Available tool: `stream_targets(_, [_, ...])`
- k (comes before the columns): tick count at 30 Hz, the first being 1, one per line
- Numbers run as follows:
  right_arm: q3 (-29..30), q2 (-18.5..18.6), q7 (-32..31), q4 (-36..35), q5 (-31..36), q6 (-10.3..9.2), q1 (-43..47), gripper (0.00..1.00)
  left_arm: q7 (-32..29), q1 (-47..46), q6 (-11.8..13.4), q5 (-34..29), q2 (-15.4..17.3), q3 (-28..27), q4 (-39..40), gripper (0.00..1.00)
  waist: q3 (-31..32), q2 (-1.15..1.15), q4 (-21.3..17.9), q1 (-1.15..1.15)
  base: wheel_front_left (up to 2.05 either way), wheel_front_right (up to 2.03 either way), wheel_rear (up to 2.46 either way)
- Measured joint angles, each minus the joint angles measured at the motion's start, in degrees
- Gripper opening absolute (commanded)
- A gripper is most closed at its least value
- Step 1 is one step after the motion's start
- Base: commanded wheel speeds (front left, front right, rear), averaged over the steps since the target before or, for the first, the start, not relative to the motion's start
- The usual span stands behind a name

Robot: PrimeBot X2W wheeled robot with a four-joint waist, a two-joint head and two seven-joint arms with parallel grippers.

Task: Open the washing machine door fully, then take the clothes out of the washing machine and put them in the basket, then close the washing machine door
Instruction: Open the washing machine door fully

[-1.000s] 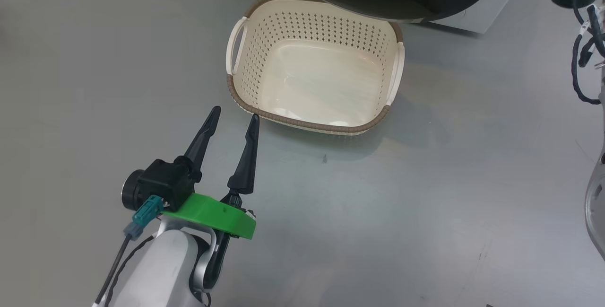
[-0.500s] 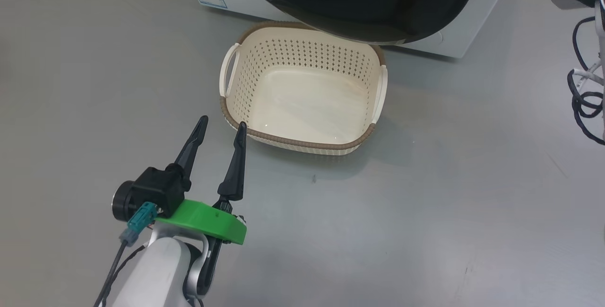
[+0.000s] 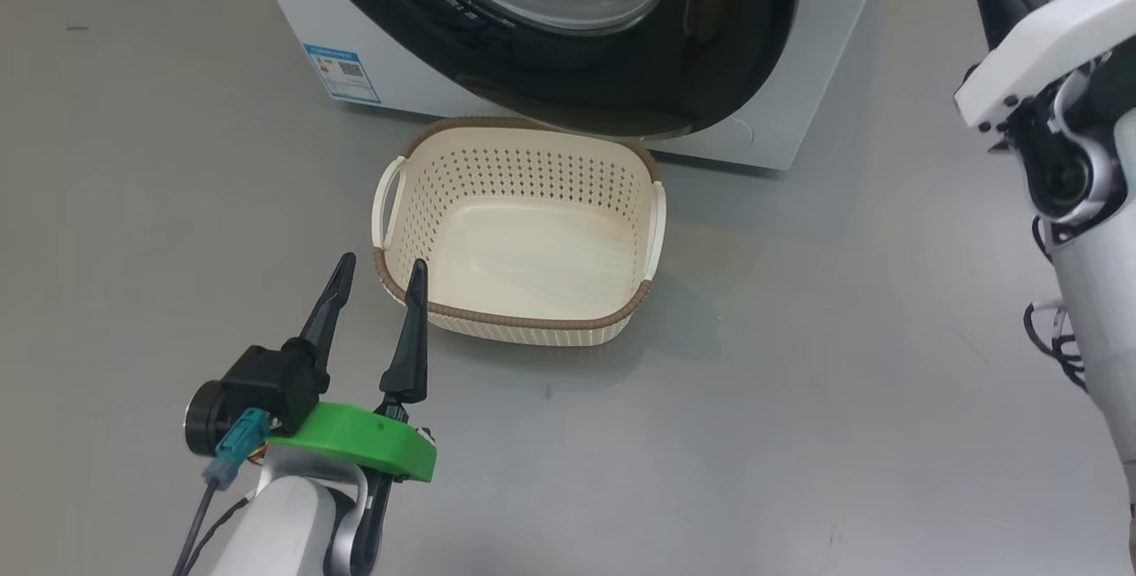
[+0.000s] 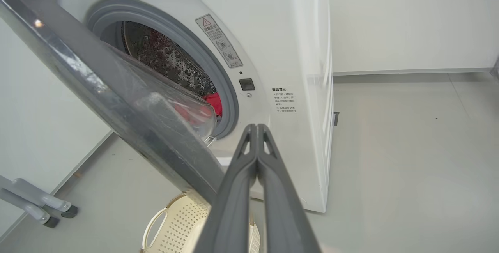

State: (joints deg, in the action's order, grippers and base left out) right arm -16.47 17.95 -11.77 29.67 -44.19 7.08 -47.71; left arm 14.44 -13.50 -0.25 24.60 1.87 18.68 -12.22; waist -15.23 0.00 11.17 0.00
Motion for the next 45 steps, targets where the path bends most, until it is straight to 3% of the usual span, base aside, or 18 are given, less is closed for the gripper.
stream_targets(15, [-1.7,0.5,15.6,-7.8,5.1,-0.2,19.2,0.0,0.0,4.1,0.5,-1.5,0.1,-3.5,0.2,1.0,5.7,0.0,-5.2,0.0,0.0,0.0,0.0])
stream_targets(25, [-0.5,-1.2,22.7,-11.2,6.5,-3.8,29.4,0.0,0.0,5.6,0.5,-2.0,0.1,-4.8,1.0,1.0,7.2,0.0,-6.6,0.0,0.0,0.0,0.0])
stream_targets(26, [-0.6,-1.5,23.3,-11.4,6.6,-4.21,30.1,0.38,0.0,5.7,0.5,-2.0,0.1,-4.9,1.1,1.0,7.3,0.0,-6.7,0.0,0.0,0.0,0.0])
stream_targets(27, [-1.0,-1.5,23.8,-11.7,7.1,-4.25,30.8,0.95,0.0,5.9,0.5,-2.0,0.1,-5.2,1.1,1.0,7.3,0.0,-6.8,0.0,0.0,0.0,0.0])
stream_targets(28, [-1.2,-1.6,23.9,-12.0,7.7,-4.3,31.4,1.0,0.0,6.0,0.5,-2.0,0.1,-5.4,1.2,1.0,7.4,0.0,-7.0,0.0,0.0,0.0,0.0])
stream_targets(33, [-1.0,-1.7,24.6,-13.7,8.4,-5.76,33.7,1.0,0.0,6.2,0.5,-2.6,0.1,-5.3,1.4,1.0,7.5,0.0,-7.4,0.0,0.0,0.0,0.0])
stream_targets(45, [-0.4,-1.9,25.2,-17.4,9.0,-6.7,36.5,1.0,0.0,6.5,0.4,-2.6,0.1,-5.3,1.5,1.0,7.5,0.0,-7.6,0.0,0.0,0.0,0.0])
